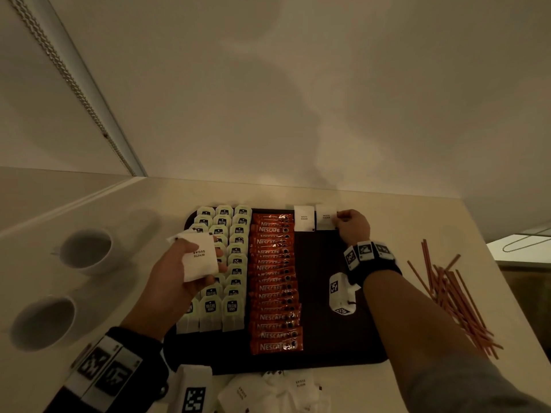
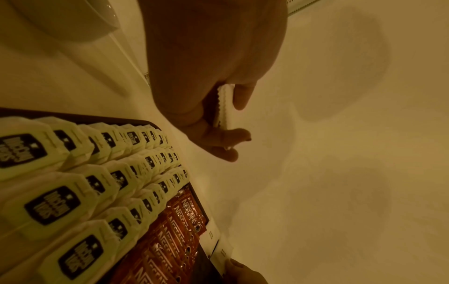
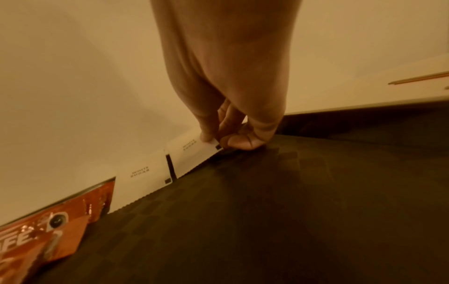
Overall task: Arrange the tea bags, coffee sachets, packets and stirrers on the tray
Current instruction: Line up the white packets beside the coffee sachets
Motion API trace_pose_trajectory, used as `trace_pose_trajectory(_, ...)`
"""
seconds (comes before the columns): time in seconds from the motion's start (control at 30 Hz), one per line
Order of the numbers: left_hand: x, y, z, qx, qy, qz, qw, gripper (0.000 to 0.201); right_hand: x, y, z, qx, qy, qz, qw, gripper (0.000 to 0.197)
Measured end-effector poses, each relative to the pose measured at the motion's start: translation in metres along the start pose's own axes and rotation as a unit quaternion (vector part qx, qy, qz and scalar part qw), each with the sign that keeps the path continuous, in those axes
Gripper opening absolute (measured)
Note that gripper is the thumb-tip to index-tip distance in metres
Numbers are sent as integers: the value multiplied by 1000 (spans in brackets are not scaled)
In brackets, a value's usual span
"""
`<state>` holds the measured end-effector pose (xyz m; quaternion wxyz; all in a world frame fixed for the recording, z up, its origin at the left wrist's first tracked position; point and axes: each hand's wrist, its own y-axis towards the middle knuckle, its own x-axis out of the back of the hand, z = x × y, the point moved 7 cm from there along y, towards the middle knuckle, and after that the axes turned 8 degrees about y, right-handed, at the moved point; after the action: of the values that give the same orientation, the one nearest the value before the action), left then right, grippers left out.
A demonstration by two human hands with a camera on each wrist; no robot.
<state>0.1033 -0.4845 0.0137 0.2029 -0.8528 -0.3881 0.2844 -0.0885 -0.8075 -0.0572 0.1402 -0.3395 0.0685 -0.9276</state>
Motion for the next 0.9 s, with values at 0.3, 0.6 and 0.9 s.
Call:
trace_pose_trajectory(0.3, 2, 3, 2, 7, -5, -2, 1000, 38, -7, -3, 1, -3, 4, -6, 1000, 24)
trace_pose_trajectory(0.6, -12, -1, -4, 16, -33, 39, 999, 33, -6, -4, -1, 0, 16, -29, 999, 24)
trace_pose_trajectory(0.9, -31, -6, -21, -52, 12, 13, 998, 15, -33, -144, 142, 163, 203, 262, 929, 20)
